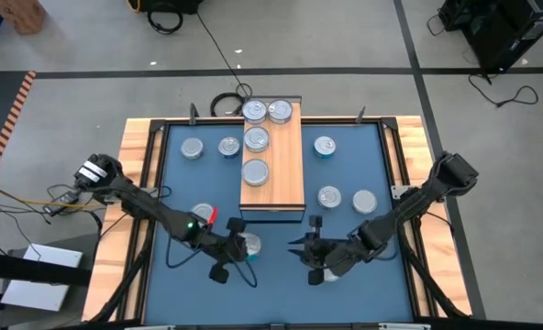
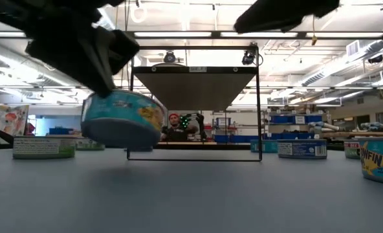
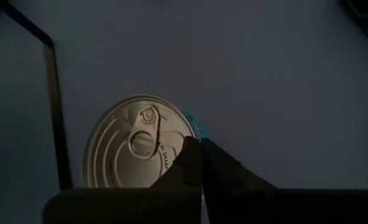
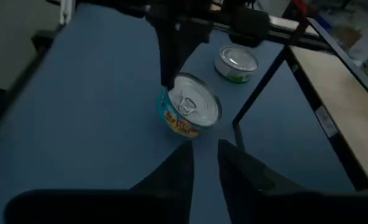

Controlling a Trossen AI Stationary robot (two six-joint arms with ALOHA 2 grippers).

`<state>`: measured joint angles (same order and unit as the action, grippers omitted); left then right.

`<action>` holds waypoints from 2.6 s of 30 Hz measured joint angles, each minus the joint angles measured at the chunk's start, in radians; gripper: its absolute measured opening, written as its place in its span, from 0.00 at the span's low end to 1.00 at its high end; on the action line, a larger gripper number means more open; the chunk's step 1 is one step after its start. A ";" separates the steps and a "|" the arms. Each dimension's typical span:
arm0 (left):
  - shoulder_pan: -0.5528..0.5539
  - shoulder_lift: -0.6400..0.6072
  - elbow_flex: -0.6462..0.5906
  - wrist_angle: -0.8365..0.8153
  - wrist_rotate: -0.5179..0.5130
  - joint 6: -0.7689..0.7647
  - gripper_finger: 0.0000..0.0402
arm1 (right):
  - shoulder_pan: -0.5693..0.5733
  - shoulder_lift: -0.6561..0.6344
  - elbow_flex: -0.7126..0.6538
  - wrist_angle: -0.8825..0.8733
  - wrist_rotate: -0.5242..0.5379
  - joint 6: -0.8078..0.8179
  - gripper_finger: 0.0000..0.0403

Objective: Stack canned seafood by type on shelf
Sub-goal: Put the yellow-blue tuna can on the shelf

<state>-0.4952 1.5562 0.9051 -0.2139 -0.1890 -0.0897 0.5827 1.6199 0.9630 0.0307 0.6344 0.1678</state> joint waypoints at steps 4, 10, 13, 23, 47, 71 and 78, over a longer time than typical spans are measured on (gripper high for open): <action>0.039 0.000 -0.006 0.075 0.030 -0.030 0.00 | 0.000 0.061 0.000 0.049 0.019 -0.078 0.33; 0.071 0.006 -0.007 0.171 0.042 -0.102 0.00 | -0.005 0.142 0.000 0.100 0.030 -0.148 0.47; 0.070 0.018 -0.007 0.231 0.012 -0.126 0.00 | -0.005 0.185 0.000 0.146 0.055 -0.220 0.53; 0.070 0.084 -0.008 0.363 -0.039 -0.186 0.00 | -0.005 0.263 0.002 0.209 0.177 -0.353 0.64; 0.105 0.166 -0.008 0.581 -0.033 -0.254 0.00 | -0.005 0.276 0.002 0.220 0.131 -0.440 0.52; 0.019 0.050 -0.008 0.519 -0.004 0.028 0.29 | 0.016 0.256 0.002 0.231 0.104 -0.392 0.38; 0.016 0.050 -0.061 0.628 0.005 0.063 0.20 | -0.014 0.256 0.003 0.227 0.033 -0.347 0.38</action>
<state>-0.4797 1.6062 0.8437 0.4140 -0.1845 -0.0269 0.5682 1.8755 0.9655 0.2579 0.6671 -0.1791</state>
